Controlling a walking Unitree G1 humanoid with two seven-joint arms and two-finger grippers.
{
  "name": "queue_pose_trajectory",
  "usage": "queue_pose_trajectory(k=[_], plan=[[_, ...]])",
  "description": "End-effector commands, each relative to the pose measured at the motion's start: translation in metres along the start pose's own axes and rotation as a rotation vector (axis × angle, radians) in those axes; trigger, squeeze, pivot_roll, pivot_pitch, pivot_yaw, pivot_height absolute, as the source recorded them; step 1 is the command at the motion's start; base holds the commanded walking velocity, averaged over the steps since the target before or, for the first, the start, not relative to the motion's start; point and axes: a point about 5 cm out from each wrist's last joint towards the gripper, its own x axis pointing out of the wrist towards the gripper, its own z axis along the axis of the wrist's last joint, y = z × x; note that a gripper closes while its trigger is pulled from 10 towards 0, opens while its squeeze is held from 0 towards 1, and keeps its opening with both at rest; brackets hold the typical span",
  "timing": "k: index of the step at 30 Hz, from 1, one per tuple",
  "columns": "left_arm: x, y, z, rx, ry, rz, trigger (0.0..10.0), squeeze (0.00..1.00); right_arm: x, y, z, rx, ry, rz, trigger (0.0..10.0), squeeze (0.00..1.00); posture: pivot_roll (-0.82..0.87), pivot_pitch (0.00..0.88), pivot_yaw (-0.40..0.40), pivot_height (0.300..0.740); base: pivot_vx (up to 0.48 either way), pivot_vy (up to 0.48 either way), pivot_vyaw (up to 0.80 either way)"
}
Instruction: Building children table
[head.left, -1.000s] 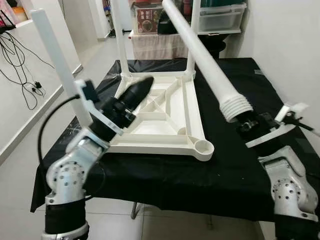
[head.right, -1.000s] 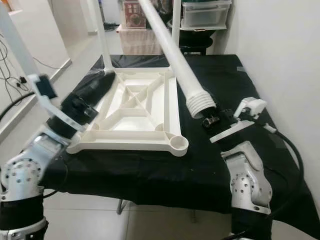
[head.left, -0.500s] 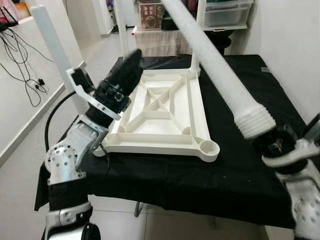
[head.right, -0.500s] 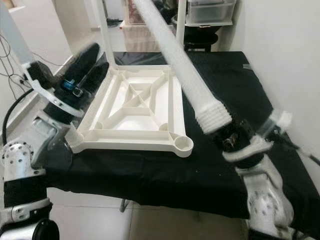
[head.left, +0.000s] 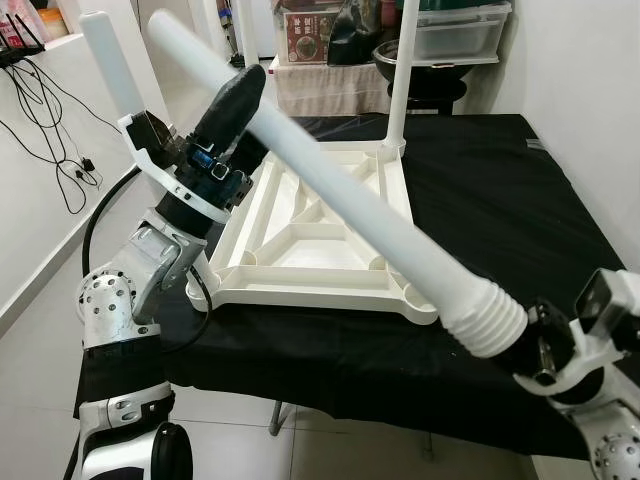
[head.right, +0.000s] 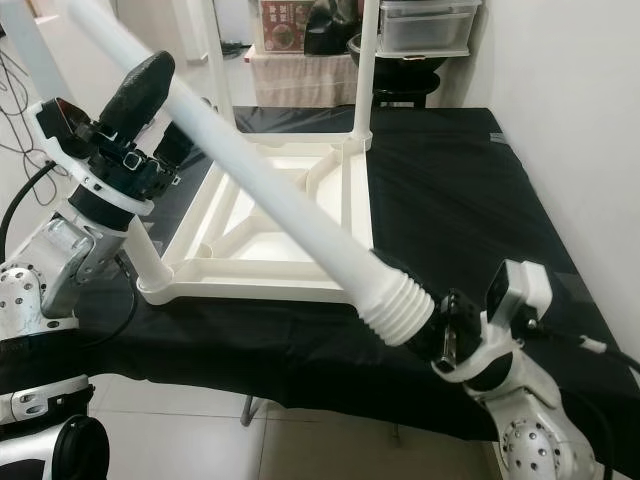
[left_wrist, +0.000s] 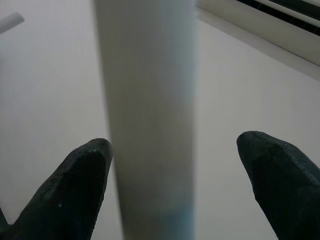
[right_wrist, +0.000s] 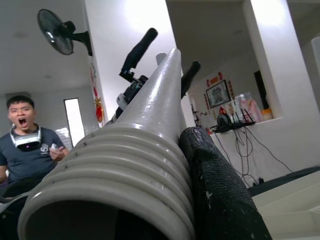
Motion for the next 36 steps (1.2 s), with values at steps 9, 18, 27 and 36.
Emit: queue_pose_trajectory(k=[9, 18, 27, 36], plan=[[0.001, -0.008, 0.0, -0.018, 0.025, -0.039, 0.0, 0.0, 0.001, 0.001, -0.004, -0.044, 0.061, 0.018, 10.0, 0.0, -0.02, 0.076, 0.073, 0.74, 0.0, 0.0, 0.0], [0.002, -0.011, -0.001, -0.034, 0.022, -0.065, 0.0, 0.0, 0.001, -0.008, -0.008, -0.078, 0.079, -0.048, 10.0, 0.0, -0.02, 0.07, 0.073, 0.74, 0.0, 0.0, 0.0], [0.01, -0.025, 0.021, -0.019, -0.087, -0.103, 0.0, 0.0, -0.004, -0.018, -0.006, -0.105, 0.147, -0.13, 10.0, 1.0, -0.04, 0.061, 0.066, 0.74, 0.0, 0.0, 0.0], [0.017, -0.044, 0.047, 0.022, -0.176, -0.171, 0.0, 0.0, -0.039, -0.018, 0.021, -0.22, 0.26, -0.177, 10.0, 1.0, -0.05, 0.059, 0.072, 0.74, 0.0, 0.0, 0.0]])
